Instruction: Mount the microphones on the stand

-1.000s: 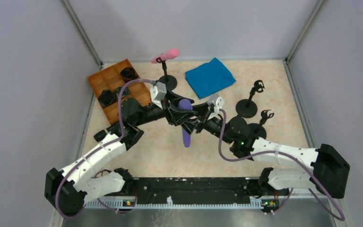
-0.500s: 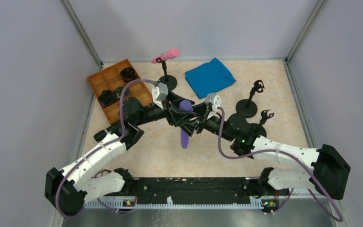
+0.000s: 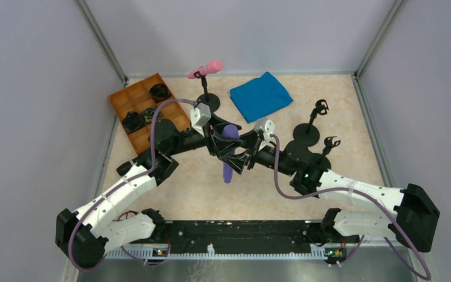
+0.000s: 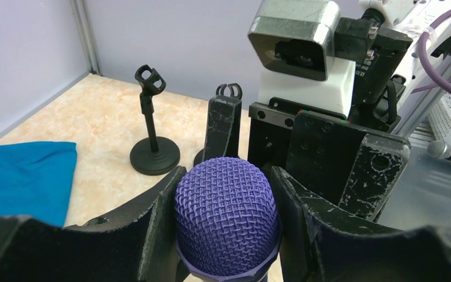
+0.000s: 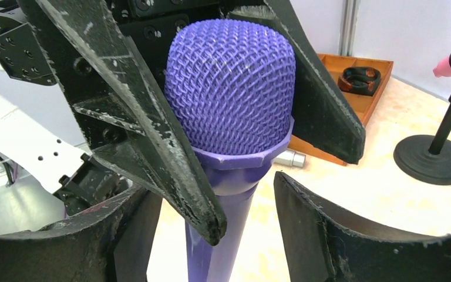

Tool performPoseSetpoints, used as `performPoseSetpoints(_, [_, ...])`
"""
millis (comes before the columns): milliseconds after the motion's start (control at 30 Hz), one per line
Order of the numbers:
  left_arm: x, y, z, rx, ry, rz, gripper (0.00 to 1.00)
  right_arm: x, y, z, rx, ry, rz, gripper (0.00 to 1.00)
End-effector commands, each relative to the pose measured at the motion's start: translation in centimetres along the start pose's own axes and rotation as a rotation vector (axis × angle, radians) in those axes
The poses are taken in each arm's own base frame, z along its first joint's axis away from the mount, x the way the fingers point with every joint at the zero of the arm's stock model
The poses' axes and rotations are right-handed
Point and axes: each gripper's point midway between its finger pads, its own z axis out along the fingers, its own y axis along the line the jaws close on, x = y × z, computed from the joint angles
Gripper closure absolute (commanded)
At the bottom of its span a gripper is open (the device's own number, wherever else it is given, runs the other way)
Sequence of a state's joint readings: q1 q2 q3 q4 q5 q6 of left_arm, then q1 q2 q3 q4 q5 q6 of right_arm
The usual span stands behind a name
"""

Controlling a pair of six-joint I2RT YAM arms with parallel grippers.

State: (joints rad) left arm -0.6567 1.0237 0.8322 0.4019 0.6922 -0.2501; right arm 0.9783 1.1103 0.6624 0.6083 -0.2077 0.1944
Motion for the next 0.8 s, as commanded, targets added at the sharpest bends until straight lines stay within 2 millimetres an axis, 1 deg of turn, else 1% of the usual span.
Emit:
performPoseSetpoints(0, [-2.2, -0.9, 0.1, 0.038, -0.047, 0.067, 1.00, -3.4, 0.4, -0.2, -0.011, -0.083, -0.012, 0.33])
performPoseSetpoints(133, [-2.1, -1.0, 0.1, 0.042, -0.041, 0.068, 1.00, -3.9, 0.7, -0.1, -0.023, -0.112, 0.015, 0.40])
performPoseSetpoints(233, [-2.2, -1.2, -0.1, 0.042, -0.047, 0.067, 1.00, -3.7, 0.5, 0.1, -0.019, -0.107, 0.022, 0.43])
performPoseSetpoints(467, [-2.5, -1.5, -0.3, 0.048, -0.059, 0.068, 1.00, -3.2, -0.2, 0.5, -0.006, -0.103, 0.047, 0.59])
performPoseSetpoints(567, [-2.6, -1.4, -0.3, 0.045, -0.072, 0.067, 1.00, -2.8, -0.3, 0.6, -0.006, -0.093, 0.047, 0.69])
performPoseSetpoints(633, [-2.8, -1.2, -0.4, 0.027, -0.084, 0.062, 0.98, -2.6, -0.3, 0.6, -0.010, -0.090, 0.047, 0.80])
performPoseSetpoints(667, [-2.9, -1.1, -0.4, 0.016, -0.089, 0.057, 0.87, -2.6, -0.3, 0.6, -0.012, -0.094, 0.047, 0.85])
performPoseSetpoints(733, [-3.2, -0.9, -0.5, -0.005, -0.105, 0.052, 0.46, -2.8, -0.4, 0.4, -0.003, -0.111, 0.045, 0.98])
performPoseSetpoints(767, [-3.4, -0.8, -0.6, -0.016, -0.116, 0.052, 0.30, -3.1, -0.6, 0.2, 0.007, -0.127, 0.043, 1.00])
